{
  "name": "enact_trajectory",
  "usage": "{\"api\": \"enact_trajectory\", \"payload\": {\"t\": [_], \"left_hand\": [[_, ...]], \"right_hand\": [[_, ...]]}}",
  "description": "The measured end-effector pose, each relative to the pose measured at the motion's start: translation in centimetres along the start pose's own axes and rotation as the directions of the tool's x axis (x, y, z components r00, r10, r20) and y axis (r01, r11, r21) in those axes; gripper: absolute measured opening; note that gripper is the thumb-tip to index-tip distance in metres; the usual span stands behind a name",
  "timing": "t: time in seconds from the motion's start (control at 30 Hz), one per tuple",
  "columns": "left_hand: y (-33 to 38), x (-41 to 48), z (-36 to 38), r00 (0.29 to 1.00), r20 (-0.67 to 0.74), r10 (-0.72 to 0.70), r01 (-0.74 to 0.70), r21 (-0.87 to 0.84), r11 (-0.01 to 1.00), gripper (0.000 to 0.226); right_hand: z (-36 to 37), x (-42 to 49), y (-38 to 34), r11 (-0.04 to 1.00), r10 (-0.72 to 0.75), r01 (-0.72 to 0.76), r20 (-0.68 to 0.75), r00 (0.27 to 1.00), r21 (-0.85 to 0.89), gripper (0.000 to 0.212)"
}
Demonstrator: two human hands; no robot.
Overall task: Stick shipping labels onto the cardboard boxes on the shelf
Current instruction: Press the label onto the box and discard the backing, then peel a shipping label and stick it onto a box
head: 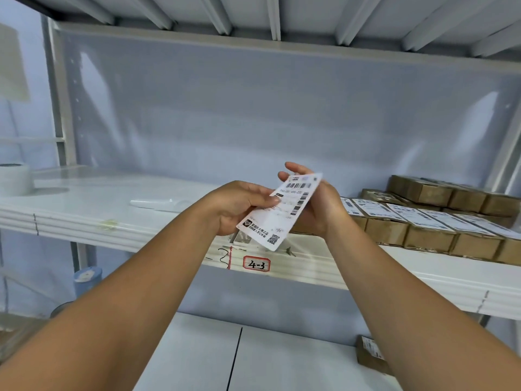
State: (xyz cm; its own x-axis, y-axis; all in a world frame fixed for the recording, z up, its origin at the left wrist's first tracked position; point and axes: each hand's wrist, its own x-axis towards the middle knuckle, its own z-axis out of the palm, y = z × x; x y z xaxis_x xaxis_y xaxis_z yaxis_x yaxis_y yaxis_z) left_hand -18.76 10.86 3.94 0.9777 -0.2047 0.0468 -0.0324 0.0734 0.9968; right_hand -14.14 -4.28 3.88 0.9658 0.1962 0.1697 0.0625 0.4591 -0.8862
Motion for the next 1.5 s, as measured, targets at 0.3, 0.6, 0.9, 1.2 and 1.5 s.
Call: {"api": "enact_trajectory", "payload": {"t": [0.3,0.6,0.9,1.2,1.5], "left_hand": [[-0.2,2.9,-0.1,0.864,-0.472,0.177,-0.264,-0.125,0.956,0.017],[-0.1,7.9,-1.9,0.761,-0.529,0.377,-0.37,0.124,0.921,0.045],[-3.3,10.5,-3.9,0.653,-0.408,0.639,-0.407,0.522,0.749,0.054],[-4.2,10.8,-4.5,0.651,-0.386,0.654,-0.211,0.735,0.644,0.021],[-4.1,8.7,-5.5,0.887,-0.127,0.444,-0.263,0.652,0.712,0.056]], "right_hand": [[-0.3,0.1,-0.6,0.877,-0.24,0.192,-0.056,0.969,-0.44,0.013],[-0.8,4.9,1.0,0.605,-0.405,0.249,-0.022,0.914,-0.756,0.023],[-1.3,6.9,2.9,0.585,-0.546,0.33,-0.058,0.836,-0.741,0.021],[-1.4,6.3,3.6,0.298,-0.657,0.413,0.129,0.743,-0.86,0.016],[-2.3,6.3,2.6,0.516,-0.635,0.382,-0.043,0.771,-0.767,0.028]]}}
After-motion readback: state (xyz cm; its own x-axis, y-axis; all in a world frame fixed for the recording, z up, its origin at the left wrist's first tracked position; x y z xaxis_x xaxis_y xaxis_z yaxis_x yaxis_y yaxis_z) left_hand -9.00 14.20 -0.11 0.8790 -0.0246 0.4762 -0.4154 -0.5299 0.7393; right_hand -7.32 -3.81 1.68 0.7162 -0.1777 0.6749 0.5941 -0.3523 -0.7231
